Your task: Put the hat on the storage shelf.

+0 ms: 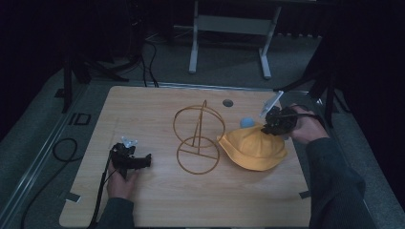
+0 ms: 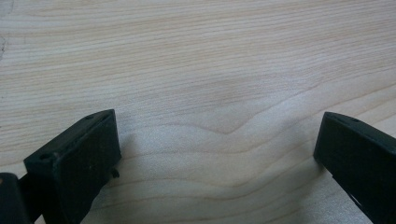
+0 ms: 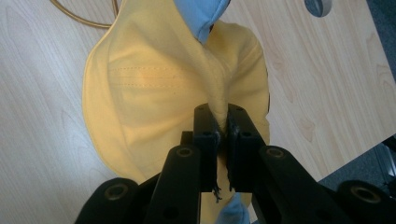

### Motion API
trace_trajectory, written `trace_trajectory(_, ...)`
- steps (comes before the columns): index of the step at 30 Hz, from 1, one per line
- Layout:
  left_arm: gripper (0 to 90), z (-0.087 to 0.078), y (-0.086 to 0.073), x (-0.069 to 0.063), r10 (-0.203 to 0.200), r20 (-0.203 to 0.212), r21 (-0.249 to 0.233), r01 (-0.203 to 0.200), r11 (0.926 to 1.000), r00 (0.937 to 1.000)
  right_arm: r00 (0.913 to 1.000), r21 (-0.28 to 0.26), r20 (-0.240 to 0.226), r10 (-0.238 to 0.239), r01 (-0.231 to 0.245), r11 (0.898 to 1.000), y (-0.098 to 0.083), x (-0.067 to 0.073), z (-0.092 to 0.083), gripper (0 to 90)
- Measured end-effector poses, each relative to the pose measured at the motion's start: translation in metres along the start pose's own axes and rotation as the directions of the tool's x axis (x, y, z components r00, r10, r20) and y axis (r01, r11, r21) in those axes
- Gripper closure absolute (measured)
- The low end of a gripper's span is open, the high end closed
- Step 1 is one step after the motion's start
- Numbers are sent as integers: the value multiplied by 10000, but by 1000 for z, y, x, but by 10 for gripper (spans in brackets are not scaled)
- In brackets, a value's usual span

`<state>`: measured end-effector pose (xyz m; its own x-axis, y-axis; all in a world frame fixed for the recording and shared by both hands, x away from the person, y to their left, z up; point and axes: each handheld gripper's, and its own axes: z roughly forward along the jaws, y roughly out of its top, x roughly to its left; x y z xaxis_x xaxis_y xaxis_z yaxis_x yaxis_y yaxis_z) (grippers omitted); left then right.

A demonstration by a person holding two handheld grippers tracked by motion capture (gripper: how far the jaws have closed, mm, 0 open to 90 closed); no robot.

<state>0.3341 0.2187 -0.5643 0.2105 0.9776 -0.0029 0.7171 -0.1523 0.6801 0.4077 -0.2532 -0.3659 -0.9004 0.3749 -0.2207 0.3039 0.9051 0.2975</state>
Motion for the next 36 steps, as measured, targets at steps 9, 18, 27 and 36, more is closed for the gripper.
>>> trace_trajectory(9, 4, 0, 0, 0, 3, -7, -2, -3, 10000, 10000, 9999, -152, 147, 51, -49, 9999, 2, -3, -10, 841)
trace_trajectory(18, 4, 0, 0, 0, 5, -5, 3, -5, 10000, 10000, 9993, -351, 298, 209, -198, 9992, 3, -8, -20, 842)
trace_trajectory(27, 4, 0, 0, 0, 4, -4, 10, -4, 10000, 10000, 9973, -569, 522, 507, -477, 9972, 3, -11, -27, 843)
trace_trajectory(36, 4, 0, 0, 0, 1, -2, 13, -1, 10000, 10000, 9931, -706, 795, 858, -803, 9943, 3, -17, -36, 844)
